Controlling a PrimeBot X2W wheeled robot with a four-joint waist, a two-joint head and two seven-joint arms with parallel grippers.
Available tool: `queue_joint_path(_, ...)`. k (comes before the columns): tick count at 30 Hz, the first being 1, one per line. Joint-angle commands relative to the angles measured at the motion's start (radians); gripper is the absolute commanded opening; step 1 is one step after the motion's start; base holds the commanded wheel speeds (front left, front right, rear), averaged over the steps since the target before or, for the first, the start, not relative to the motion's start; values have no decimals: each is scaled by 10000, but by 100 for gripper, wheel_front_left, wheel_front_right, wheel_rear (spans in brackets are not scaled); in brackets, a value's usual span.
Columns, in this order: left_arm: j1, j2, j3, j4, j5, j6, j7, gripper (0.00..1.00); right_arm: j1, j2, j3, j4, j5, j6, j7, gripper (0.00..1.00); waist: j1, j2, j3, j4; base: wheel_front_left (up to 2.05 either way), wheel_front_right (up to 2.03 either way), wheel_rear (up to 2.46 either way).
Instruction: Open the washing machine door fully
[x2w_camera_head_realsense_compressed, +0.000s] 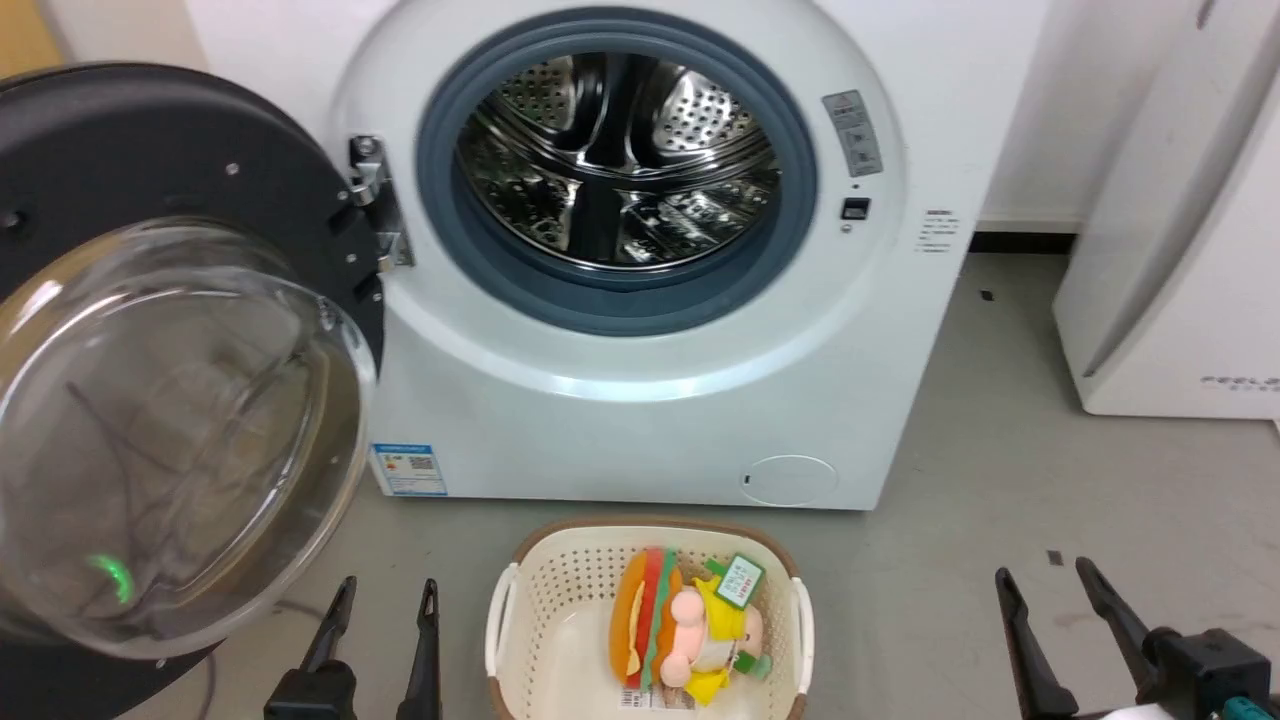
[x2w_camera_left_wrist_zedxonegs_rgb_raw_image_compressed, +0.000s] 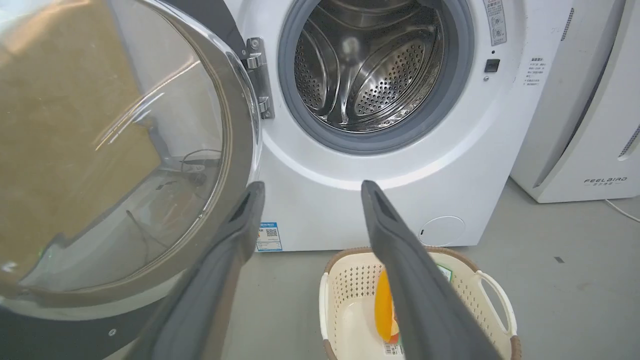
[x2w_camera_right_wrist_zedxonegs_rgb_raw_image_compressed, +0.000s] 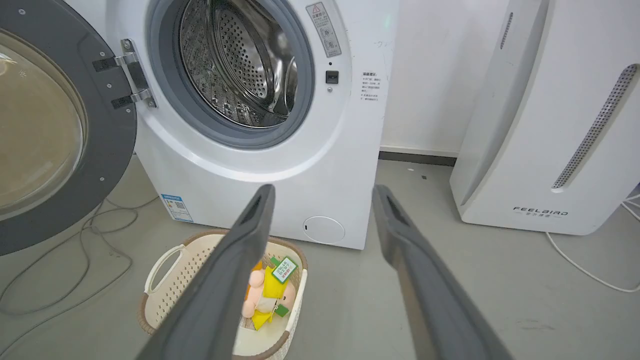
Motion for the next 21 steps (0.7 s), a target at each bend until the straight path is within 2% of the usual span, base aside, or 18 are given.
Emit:
queue_joint_path(1,-127,-13,-8,60,-33,-10,-45,100,182,36,25,-54,-74,4,27,100,0,0,14,-146,0,0,0)
queue_joint_path(10,-173,-23,-161,572,-160,-97,-86,100,259,36,95,-38,78,4,35,100,0,0,31,-350,0,0,0)
queue_joint_path(11,-18,-19,-153,566,-155,-100,-44,0,107,2,82,-17,58,0,58,0,0,0,32,-353,0,0,0)
queue_joint_path(21,-72,-71,-89,495,-108,-169,91,0,-9,2,103,73,8,-2,36,0,0,0,57,-365,0,0,0)
